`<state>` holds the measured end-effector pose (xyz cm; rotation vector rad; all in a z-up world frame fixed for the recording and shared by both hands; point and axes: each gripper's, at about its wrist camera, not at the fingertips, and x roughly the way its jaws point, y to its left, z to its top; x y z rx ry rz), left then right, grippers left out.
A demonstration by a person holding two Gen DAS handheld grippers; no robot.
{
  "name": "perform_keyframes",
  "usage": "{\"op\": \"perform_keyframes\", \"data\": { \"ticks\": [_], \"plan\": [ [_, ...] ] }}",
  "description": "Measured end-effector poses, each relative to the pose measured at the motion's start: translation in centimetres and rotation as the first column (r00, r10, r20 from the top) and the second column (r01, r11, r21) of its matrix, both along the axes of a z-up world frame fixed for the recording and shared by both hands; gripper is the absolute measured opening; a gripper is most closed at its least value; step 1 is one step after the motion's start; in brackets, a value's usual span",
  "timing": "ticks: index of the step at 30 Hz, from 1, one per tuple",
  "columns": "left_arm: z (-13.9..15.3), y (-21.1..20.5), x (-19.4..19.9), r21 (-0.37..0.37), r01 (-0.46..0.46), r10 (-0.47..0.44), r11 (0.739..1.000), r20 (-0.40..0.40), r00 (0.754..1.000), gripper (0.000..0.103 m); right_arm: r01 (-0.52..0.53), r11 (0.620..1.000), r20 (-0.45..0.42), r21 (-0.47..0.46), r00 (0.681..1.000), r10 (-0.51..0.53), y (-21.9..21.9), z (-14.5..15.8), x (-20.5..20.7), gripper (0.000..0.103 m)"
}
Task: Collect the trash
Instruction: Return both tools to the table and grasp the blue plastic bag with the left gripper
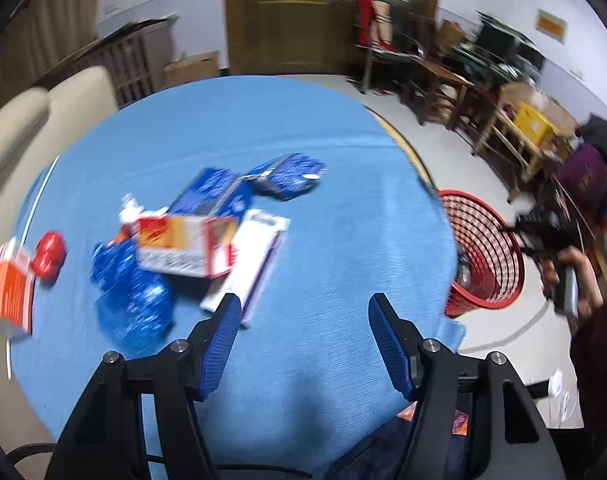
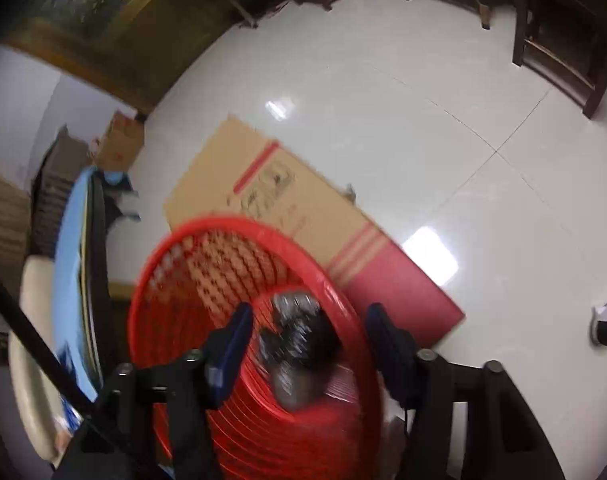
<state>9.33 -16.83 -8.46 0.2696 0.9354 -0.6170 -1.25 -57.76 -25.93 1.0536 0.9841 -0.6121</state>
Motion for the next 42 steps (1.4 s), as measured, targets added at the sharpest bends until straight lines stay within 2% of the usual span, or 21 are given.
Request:
{"op": "perform_keyframes", "data": {
  "ticks": [4,6,10,12,14,17,20,25,27,30,34,36,37,38,41,42],
  "plan": [
    [0.2,2.5,0.7,-0.031,-0.055,0.055,0.998,-0.003,0.998,0.067,-0.035,0.995,0.027,0.089,0.999,0.033,3.5,-0.2,-1.1,0.058],
    [0.5,3.4,0.9,-0.038,-0.077,0.077,0.996,0.005,0.997,0.067,-0.017,0.996,0.014,0.092,1.000,0.015,4.6,-0.2,-2.1,0.058],
    [1.1,6.3,1.4,-0.054,-0.137,0.139,0.989,0.043,0.989,0.067,0.055,0.998,0.035,0.027,0.998,-0.056,4.1,1.8,-3.8,0.058],
    [1.0,7.7,1.9,-0.063,-0.169,0.172,0.984,0.042,0.984,0.072,0.092,0.996,0.077,-0.019,0.993,-0.091,3.6,4.1,-4.7,0.059],
    [0.5,9.0,2.5,-0.074,-0.208,0.211,0.975,0.025,0.977,0.072,0.100,0.991,0.118,-0.090,0.989,-0.089,3.8,6.9,-4.9,0.059],
    [-0.1,10.1,3.2,-0.083,-0.249,0.249,0.965,-0.002,0.968,0.072,0.014,0.985,0.190,-0.172,0.982,0.019,6.0,11.0,-2.9,0.059],
    [-0.5,10.6,3.7,-0.098,-0.266,0.266,0.959,-0.013,0.964,0.073,-0.141,0.972,0.231,-0.190,0.956,0.183,9.6,12.9,0.8,0.059],
    [-2.2,10.8,5.0,-0.077,-0.277,0.273,0.958,-0.066,0.960,0.074,-0.346,0.926,0.233,-0.153,0.898,0.374,16.2,12.3,7.8,0.059],
    [-2.9,11.1,5.8,-0.077,-0.298,0.291,0.952,-0.089,0.953,0.074,-0.447,0.883,0.222,-0.140,0.855,0.468,19.8,11.8,10.9,0.059],
    [-4.0,10.9,7.3,-0.073,-0.325,0.315,0.943,-0.118,0.942,0.074,-0.561,0.816,0.216,-0.138,0.787,0.578,24.8,11.3,13.3,0.059],
    [-5.7,10.9,9.3,-0.094,-0.349,0.332,0.933,-0.158,0.930,0.072,-0.622,0.774,0.189,-0.123,0.751,0.633,28.9,10.5,15.6,0.059],
    [-6.5,11.1,10.0,-0.092,-0.358,0.335,0.929,-0.197,0.921,0.045,-0.644,0.754,0.174,-0.126,0.734,0.656,30.5,10.3,16.2,0.059],
    [-7.0,11.2,10.3,-0.105,-0.357,0.326,0.928,-0.231,0.917,0.038,-0.652,0.747,0.171,-0.131,0.727,0.665,31.0,10.4,16.4,0.059],
    [-7.4,11.7,10.5,-0.141,-0.358,0.311,0.923,-0.274,0.910,0.027,-0.660,0.738,0.168,-0.140,0.718,0.675,31.6,10.4,16.7,0.059],
    [-7.5,12.5,10.0,-0.155,-0.360,0.313,0.920,-0.263,0.913,0.015,-0.691,0.696,0.170,-0.192,0.676,0.717,33.3,11.7,17.5,0.059],
    [-7.5,12.8,9.8,-0.162,-0.360,0.311,0.919,-0.262,0.913,0.013,-0.705,0.675,0.177,-0.218,0.652,0.737,34.1,12.4,17.8,0.059]
  ]
}}
